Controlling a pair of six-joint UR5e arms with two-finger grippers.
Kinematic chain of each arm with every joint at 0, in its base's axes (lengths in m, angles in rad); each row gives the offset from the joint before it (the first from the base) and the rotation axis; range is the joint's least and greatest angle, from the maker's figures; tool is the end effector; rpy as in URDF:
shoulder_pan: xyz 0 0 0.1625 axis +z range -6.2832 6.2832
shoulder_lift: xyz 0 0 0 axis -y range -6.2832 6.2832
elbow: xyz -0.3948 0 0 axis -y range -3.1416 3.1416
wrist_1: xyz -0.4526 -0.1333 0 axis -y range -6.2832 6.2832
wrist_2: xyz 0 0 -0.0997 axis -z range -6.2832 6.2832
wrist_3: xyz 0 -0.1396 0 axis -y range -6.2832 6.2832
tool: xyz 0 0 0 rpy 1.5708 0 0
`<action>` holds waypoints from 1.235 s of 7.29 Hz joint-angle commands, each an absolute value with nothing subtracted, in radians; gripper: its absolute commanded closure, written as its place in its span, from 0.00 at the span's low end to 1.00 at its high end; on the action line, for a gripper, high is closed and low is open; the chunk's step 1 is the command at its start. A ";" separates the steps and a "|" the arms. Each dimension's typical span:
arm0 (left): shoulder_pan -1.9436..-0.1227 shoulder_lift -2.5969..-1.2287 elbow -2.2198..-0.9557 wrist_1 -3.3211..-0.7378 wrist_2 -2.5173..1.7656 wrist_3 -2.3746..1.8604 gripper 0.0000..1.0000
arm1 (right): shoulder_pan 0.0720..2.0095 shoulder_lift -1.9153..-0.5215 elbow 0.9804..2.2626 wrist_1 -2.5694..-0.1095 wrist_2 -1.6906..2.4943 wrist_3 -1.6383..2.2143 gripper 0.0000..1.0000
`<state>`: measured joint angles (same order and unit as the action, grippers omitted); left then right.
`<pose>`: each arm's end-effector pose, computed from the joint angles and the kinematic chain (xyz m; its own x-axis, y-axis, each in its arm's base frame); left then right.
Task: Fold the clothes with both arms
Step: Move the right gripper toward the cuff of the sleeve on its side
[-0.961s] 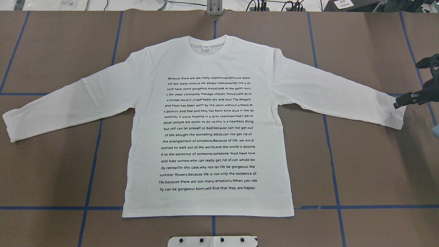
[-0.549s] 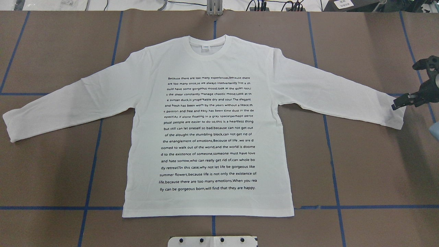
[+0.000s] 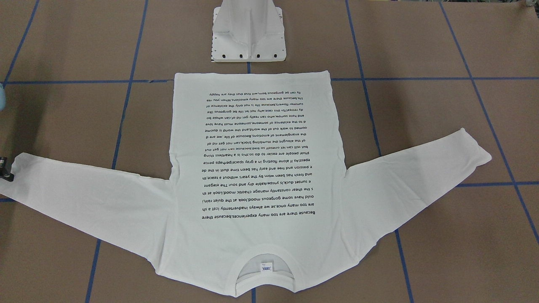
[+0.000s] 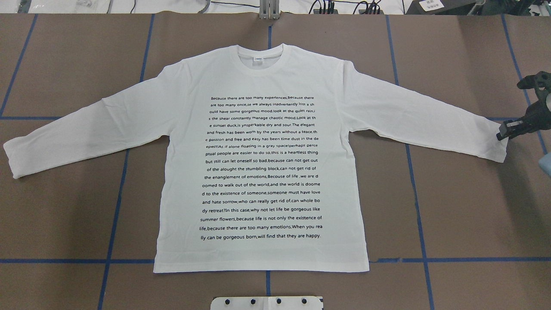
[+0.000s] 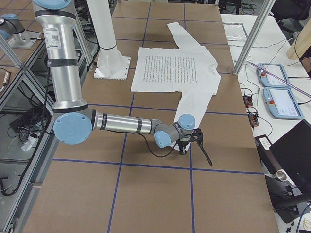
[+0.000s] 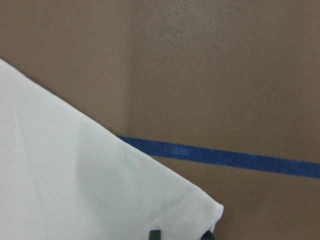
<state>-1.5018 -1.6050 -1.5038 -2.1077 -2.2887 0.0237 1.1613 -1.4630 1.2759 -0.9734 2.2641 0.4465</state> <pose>0.0003 -0.6054 0.6158 0.7279 0.3895 -0.5644 -0.0776 0.8645 0.4965 -0.2070 -0.5876 0.6979 0.7025 -0.1239 0.7008 0.0685 0.9919 0.1067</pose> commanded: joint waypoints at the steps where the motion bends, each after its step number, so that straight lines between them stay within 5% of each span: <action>1: -1.502 -1.614 -1.502 -2.108 -2.289 0.023 0.00 | 1.160 -1.460 1.279 -0.977 2.267 0.448 1.00; 6: -1.503 -1.614 -1.493 -2.109 -2.290 0.020 0.00 | 1.236 -1.416 1.515 -0.972 2.559 0.632 1.00; 9: -1.502 -1.615 -1.502 -2.112 -2.290 0.012 0.00 | 1.142 -1.127 1.601 -0.973 2.518 1.230 1.00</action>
<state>-1.5024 -1.6146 -1.4966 -2.1109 -2.2892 0.0131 1.1933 -1.2541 1.5838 -0.9734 2.5462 1.0034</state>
